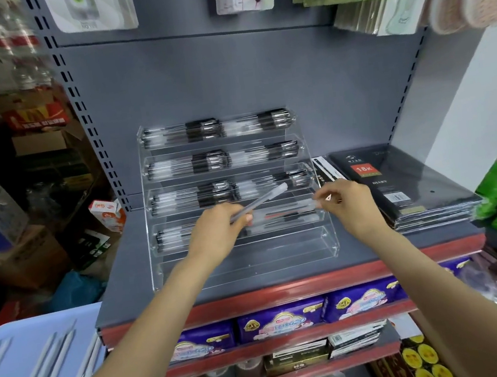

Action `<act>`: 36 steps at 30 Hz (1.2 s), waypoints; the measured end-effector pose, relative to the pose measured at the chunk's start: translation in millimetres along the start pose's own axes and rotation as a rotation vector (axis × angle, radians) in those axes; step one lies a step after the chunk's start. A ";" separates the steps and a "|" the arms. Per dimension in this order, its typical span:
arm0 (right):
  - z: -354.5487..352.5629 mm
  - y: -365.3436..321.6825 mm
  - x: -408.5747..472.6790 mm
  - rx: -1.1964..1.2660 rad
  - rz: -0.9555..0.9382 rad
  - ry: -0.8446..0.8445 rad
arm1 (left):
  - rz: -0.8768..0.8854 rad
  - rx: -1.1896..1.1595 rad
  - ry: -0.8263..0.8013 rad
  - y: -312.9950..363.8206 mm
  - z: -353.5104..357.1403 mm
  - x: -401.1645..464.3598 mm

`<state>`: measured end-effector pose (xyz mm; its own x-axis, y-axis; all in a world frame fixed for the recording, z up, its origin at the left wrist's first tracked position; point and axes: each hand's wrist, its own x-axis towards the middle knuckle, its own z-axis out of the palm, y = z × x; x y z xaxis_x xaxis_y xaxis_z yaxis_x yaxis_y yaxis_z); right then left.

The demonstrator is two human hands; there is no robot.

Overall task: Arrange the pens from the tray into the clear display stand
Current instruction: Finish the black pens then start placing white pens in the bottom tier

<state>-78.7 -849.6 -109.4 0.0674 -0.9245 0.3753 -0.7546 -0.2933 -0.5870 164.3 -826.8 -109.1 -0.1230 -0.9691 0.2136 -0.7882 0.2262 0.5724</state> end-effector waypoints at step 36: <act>-6.2 4.1 -2.5 0.080 0.051 0.042 | 0.104 0.221 -0.133 22.0 18.7 18.9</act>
<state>-86.0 -846.9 -108.3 0.0020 -0.9282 0.3721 -0.7018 -0.2663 -0.6607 133.4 -842.0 -107.4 -0.2766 -0.9495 0.1480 -0.8780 0.3123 0.3627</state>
